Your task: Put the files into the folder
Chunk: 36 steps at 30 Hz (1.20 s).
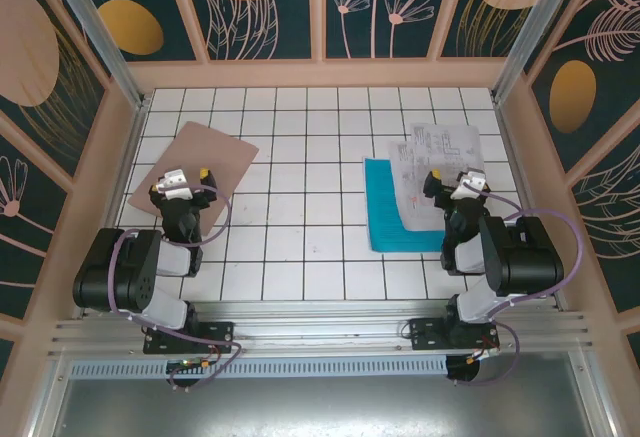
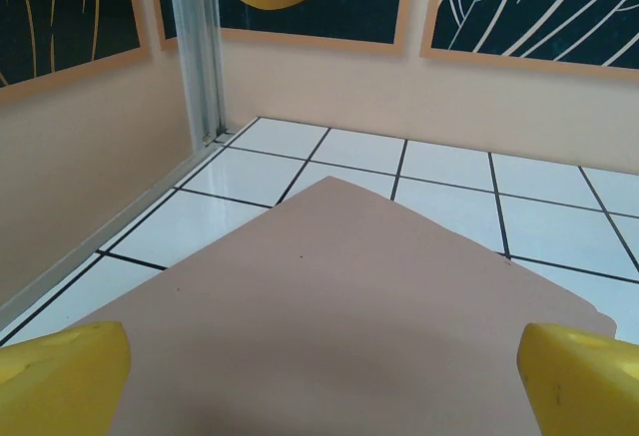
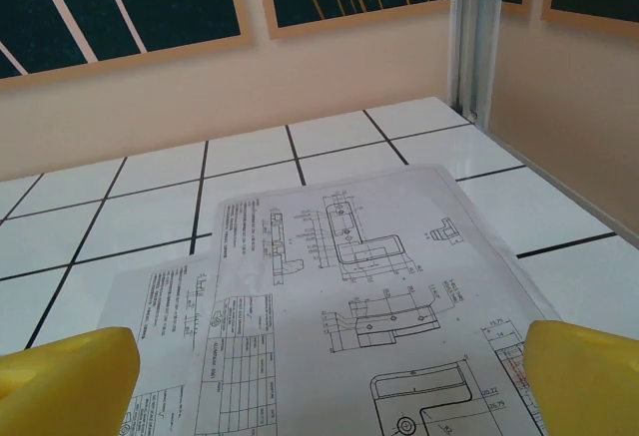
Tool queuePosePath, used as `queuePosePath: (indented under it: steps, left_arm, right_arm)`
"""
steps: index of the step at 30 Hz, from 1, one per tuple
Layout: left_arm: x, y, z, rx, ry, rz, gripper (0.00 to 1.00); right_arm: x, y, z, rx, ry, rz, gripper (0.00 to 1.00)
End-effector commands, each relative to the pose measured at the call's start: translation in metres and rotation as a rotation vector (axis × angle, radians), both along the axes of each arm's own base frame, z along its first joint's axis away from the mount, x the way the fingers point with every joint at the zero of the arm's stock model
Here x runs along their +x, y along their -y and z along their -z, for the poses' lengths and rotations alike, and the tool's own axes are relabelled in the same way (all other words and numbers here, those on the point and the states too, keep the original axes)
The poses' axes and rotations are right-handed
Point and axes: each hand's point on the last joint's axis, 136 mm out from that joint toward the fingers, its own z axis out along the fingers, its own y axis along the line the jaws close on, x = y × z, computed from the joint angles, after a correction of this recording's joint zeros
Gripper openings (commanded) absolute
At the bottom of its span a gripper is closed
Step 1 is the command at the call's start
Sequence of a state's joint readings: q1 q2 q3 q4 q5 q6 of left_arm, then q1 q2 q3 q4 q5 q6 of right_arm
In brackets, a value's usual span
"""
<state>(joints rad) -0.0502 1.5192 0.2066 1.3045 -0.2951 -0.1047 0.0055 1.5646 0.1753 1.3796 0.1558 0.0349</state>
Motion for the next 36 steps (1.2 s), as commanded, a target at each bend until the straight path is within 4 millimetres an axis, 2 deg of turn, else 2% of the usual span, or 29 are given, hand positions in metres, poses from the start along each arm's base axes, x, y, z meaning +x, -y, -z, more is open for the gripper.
queuePosePath:
  steps: [1, 19, 21, 23, 26, 29, 30, 32, 33, 34, 36]
  left_arm:
    - [0.004, -0.002, -0.004, 0.011, 0.009, 0.0, 0.99]
    - [0.004, -0.002, -0.005, 0.01, 0.01, 0.001, 0.99]
    - [0.002, -0.001, -0.007, 0.011, 0.02, 0.005, 0.99]
    - [0.0, 0.003, -0.013, 0.022, 0.026, 0.029, 0.99]
    - [-0.002, -0.004, -0.031, 0.016, 0.023, -0.017, 0.99]
    - [-0.011, -0.012, -0.07, -0.023, 0.13, -0.063, 0.99]
    - [-0.011, -0.013, -0.086, -0.033, 0.159, -0.071, 0.99]
    - [-0.006, -0.022, -0.111, -0.119, 0.166, -0.14, 0.99]
    - [-0.001, -0.034, -0.114, -0.224, 0.11, -0.231, 0.99]
    - [0.003, -0.042, -0.119, -0.33, 0.044, -0.318, 0.99]
    - [0.015, -0.035, -0.12, -0.345, -0.15, -0.319, 0.99]
  right_arm:
    - [0.005, 0.002, -0.006, -0.002, 0.016, 0.004, 0.99]
    - [0.005, 0.002, -0.006, -0.002, 0.016, 0.004, 0.99]
    - [-0.001, 0.0, -0.009, -0.006, 0.038, -0.006, 0.99]
    - [-0.012, -0.002, -0.018, -0.023, 0.086, 0.007, 0.99]
    - [-0.029, -0.009, -0.037, -0.086, 0.15, 0.048, 0.99]
    - [-0.035, -0.017, -0.064, -0.133, 0.192, 0.079, 0.99]
    - [-0.037, -0.017, -0.084, -0.111, 0.247, 0.094, 0.99]
    - [-0.035, -0.011, -0.129, 0.031, 0.344, 0.16, 0.99]
    - [-0.029, -0.004, -0.147, 0.185, 0.342, 0.215, 0.99]
    - [-0.016, -0.008, -0.151, 0.337, 0.259, 0.191, 0.99]
    - [-0.005, -0.015, -0.152, 0.57, 0.097, 0.103, 0.99]
